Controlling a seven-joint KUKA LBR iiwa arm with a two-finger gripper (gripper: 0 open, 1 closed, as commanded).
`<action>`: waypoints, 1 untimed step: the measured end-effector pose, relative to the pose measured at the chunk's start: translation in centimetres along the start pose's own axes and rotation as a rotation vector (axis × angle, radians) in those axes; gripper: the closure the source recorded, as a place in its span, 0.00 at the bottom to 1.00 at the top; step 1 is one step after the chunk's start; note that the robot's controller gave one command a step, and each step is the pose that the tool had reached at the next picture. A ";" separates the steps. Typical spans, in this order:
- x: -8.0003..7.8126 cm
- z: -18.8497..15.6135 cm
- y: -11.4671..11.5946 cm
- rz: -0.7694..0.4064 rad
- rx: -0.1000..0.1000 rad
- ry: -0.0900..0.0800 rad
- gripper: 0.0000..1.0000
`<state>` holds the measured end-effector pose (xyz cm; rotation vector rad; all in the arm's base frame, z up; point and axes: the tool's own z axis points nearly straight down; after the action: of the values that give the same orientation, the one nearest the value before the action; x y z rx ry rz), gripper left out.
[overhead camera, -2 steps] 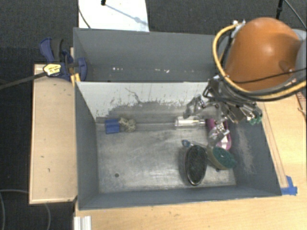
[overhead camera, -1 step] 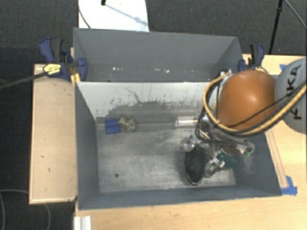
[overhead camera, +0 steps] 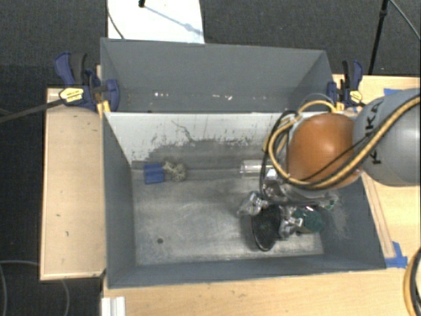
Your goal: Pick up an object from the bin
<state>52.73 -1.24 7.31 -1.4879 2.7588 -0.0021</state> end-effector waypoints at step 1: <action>-0.1 -0.2 0.0 0.004 0.002 -0.001 1.00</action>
Offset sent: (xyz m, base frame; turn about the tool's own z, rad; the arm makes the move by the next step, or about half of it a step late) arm 0.0000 0.0000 0.0000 0.0000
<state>52.79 -1.22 7.47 -1.4820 2.7597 -0.0039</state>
